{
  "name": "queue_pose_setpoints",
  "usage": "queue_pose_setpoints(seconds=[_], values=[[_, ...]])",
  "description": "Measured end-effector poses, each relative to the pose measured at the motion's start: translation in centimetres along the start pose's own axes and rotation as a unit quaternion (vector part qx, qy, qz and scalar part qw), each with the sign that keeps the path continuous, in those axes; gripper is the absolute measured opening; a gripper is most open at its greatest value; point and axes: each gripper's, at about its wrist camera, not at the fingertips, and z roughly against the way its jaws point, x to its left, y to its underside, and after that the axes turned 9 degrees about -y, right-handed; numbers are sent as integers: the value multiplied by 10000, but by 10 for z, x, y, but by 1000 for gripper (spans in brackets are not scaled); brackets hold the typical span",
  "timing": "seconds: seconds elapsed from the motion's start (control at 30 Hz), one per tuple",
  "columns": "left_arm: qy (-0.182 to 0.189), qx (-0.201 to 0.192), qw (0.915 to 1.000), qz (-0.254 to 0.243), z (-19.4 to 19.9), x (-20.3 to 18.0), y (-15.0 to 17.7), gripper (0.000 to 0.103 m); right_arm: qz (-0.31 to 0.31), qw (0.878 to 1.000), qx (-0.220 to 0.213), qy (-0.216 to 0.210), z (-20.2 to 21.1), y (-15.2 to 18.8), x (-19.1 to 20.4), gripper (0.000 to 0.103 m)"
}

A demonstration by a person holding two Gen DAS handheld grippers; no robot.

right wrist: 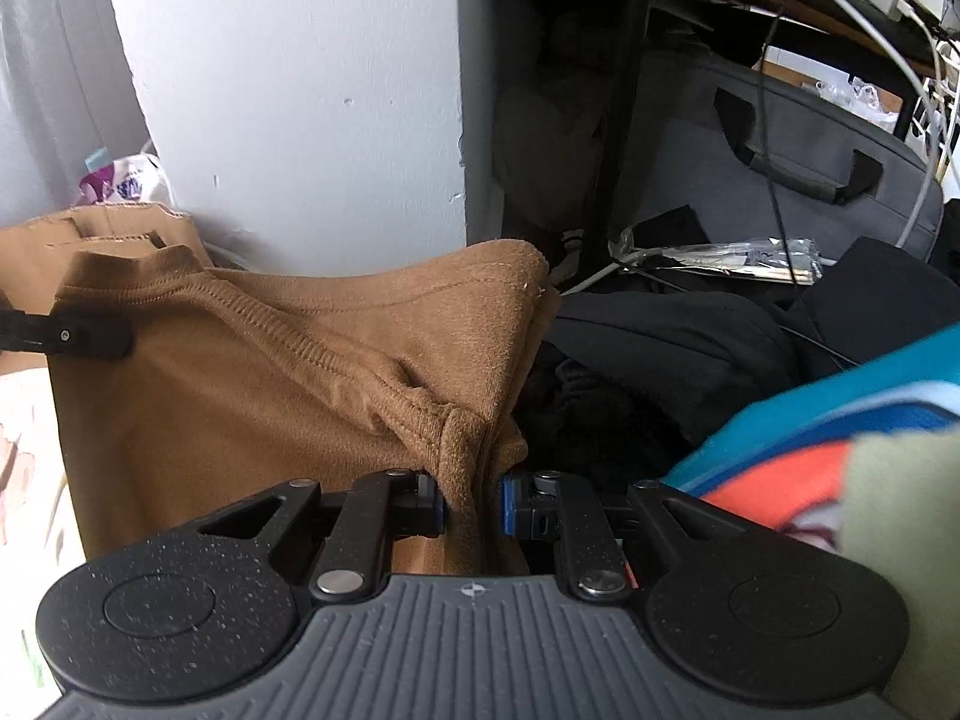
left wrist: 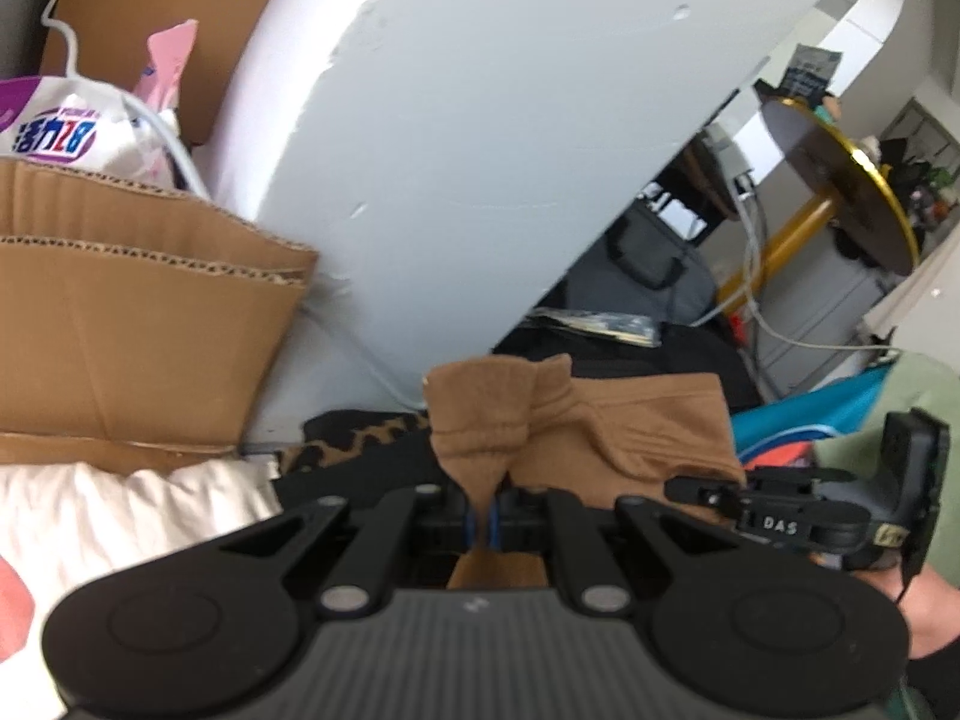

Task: Fold clothes
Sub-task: 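Lower the folded brown shirt onto the clothes pile with both tools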

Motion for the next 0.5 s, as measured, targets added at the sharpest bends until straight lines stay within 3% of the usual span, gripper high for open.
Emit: queue_pose_setpoints(seconds=[0.5], values=[[-389, 196, 9981, 431, -57, 28, -7, 5, 94, 9986, 389, 357, -78, -4, -9, 17]])
